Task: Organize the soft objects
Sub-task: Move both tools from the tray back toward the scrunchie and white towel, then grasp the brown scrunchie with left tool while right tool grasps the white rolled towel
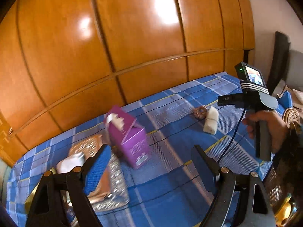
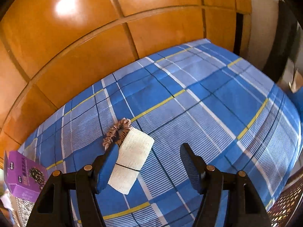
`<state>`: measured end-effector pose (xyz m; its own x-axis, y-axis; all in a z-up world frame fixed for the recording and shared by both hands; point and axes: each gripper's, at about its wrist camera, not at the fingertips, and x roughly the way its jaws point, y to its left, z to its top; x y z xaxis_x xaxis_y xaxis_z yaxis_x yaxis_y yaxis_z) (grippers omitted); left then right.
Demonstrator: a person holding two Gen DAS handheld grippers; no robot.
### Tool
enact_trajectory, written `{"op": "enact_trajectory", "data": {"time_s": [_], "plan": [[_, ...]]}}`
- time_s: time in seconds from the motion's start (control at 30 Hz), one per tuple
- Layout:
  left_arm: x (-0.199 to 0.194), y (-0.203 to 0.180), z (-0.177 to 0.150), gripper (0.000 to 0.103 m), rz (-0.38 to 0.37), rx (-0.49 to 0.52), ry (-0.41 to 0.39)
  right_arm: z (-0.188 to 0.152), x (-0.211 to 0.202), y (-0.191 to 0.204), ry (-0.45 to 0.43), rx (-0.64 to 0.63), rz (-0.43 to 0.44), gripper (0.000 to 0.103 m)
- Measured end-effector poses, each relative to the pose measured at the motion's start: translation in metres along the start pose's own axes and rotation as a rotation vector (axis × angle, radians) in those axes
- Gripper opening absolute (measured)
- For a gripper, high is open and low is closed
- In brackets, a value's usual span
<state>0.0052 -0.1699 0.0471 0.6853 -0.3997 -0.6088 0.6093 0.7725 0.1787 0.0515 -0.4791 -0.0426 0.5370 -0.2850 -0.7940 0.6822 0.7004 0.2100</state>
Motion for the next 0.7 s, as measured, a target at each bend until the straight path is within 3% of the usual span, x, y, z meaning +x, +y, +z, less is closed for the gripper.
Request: {"op": "enact_trajectory", "data": {"time_s": [0.3,0.57,0.7], "plan": [[0.060,-0.037,0.037,0.082,-0.114,-0.022,0.081,0.004,-0.002,-0.038,0.006,0.199,0.023,0.068],[0.156,-0.067,0.055,0.060,-0.182,-0.092,0.249,0.004,-0.001,-0.066,0.015,0.360,0.060,0.068],[0.202,-0.080,0.062,0.055,-0.230,-0.153,0.324,0.003,0.005,-0.065,0.050,0.367,0.099,0.068]]}}
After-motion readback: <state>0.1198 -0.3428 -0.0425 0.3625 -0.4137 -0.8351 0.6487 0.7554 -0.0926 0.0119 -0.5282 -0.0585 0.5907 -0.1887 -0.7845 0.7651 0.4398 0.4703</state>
